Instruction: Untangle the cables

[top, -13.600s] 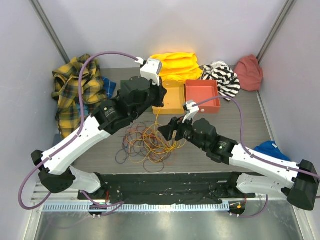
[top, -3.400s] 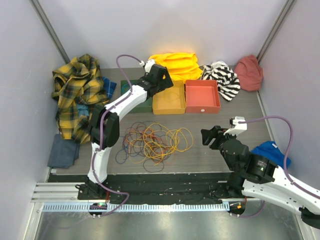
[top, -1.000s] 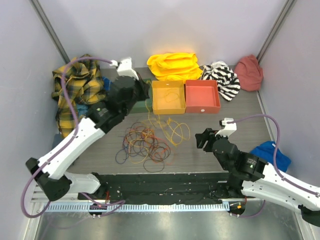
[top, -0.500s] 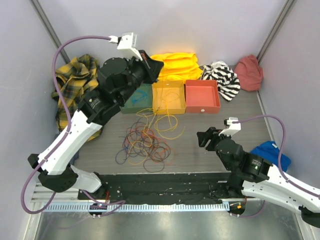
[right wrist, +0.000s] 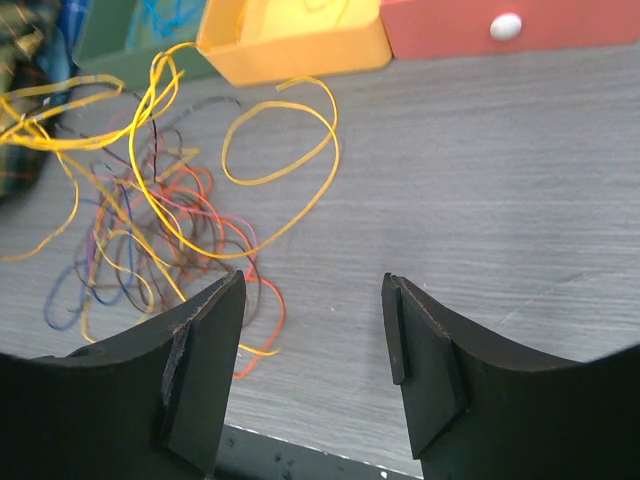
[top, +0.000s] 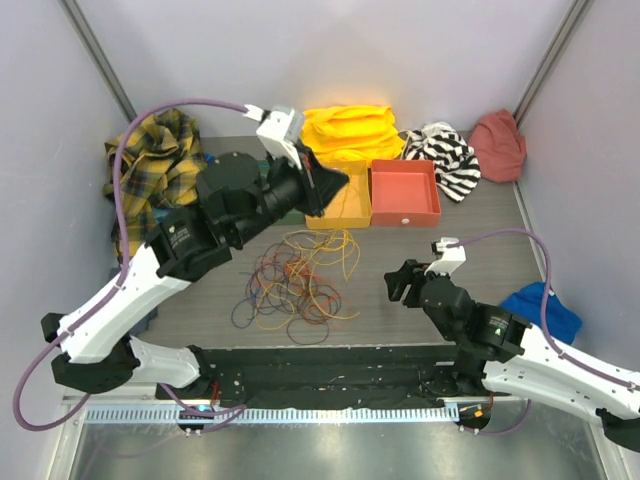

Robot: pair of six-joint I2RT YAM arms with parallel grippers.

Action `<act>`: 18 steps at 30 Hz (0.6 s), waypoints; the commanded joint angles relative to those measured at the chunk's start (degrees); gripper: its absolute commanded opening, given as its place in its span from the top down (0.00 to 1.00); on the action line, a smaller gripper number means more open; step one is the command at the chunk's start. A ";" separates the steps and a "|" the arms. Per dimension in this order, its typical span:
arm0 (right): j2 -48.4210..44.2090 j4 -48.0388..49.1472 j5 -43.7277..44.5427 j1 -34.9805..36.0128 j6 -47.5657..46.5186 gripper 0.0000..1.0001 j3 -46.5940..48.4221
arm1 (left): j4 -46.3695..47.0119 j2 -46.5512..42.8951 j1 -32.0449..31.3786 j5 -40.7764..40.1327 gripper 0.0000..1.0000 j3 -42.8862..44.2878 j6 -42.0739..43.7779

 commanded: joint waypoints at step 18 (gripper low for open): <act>-8.46 0.97 2.13 0.08 -1.18 0.35 2.92 | 4.14 5.31 -8.00 -2.78 1.00 10.41 10.88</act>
